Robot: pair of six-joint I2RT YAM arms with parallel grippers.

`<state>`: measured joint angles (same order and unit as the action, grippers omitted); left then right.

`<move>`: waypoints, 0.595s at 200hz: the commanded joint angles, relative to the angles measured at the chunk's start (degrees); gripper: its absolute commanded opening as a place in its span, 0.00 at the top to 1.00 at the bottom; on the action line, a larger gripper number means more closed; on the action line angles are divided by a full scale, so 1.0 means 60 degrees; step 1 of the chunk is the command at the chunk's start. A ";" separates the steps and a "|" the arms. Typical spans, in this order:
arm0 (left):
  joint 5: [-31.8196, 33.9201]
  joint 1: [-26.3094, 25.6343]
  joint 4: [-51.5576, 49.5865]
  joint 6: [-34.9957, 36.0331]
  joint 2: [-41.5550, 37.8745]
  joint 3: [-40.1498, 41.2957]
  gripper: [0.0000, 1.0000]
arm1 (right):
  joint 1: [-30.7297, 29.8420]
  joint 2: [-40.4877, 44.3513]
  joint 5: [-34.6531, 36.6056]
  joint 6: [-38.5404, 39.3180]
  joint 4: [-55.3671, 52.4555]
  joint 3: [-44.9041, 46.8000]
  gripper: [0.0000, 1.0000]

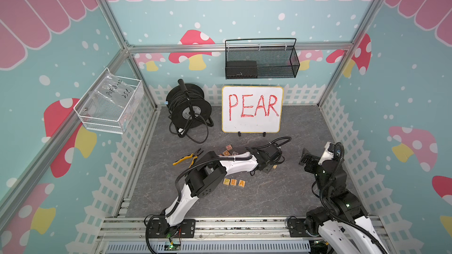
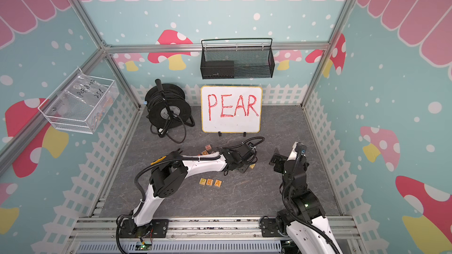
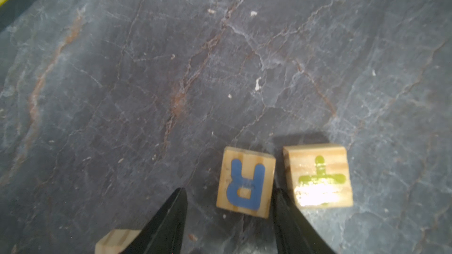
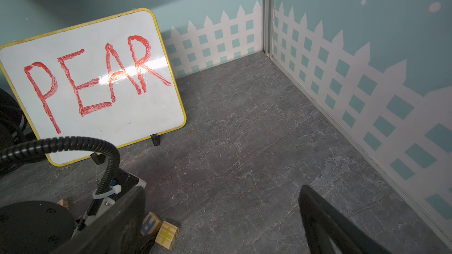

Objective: Spell the uppercase word “pear” with letter blocks
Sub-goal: Move the letter block to the center of the board.

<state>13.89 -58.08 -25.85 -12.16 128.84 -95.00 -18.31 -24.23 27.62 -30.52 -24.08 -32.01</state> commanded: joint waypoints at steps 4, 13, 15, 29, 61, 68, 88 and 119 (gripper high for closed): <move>0.0469 0.0130 -0.0274 0.0235 0.0339 -0.0207 0.41 | 0.0019 0.0150 0.0191 -0.0083 -0.0118 -0.0265 0.01; 0.0598 0.0152 -0.0287 0.0309 0.0339 -0.0192 0.41 | 0.0016 0.0170 0.0207 -0.0084 -0.0134 -0.0265 0.01; 0.0611 0.0161 -0.0291 0.0312 0.0339 -0.0192 0.41 | 0.0018 0.0171 0.0211 -0.0076 -0.0140 -0.0262 0.01; 0.0684 0.0216 -0.0348 0.0397 0.0339 -0.0192 0.41 | 0.0019 0.0189 0.0201 -0.0084 -0.0133 -0.0261 0.01; 0.0962 0.0355 -0.0380 0.0510 0.0215 0.0015 0.41 | 0.0011 0.0159 0.0206 -0.0113 -0.0149 -0.0290 0.01; 0.0991 0.0379 -0.0380 0.0523 0.0194 0.0075 0.41 | 0.0019 0.0149 0.0202 -0.0127 -0.0148 -0.0290 0.01; 0.1079 0.0436 -0.0380 0.0554 0.0128 0.0277 0.41 | 0.0015 0.0069 0.0189 -0.0156 -0.0133 -0.0291 0.01; 0.0895 0.0512 -0.0230 0.0406 -0.0120 0.0576 0.41 | 0.0019 -0.0027 0.0130 -0.0171 -0.0032 -0.0294 0.01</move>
<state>19.07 -55.61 -25.04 -10.24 128.79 -94.32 -18.31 -23.94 27.64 -30.55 -24.45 -32.42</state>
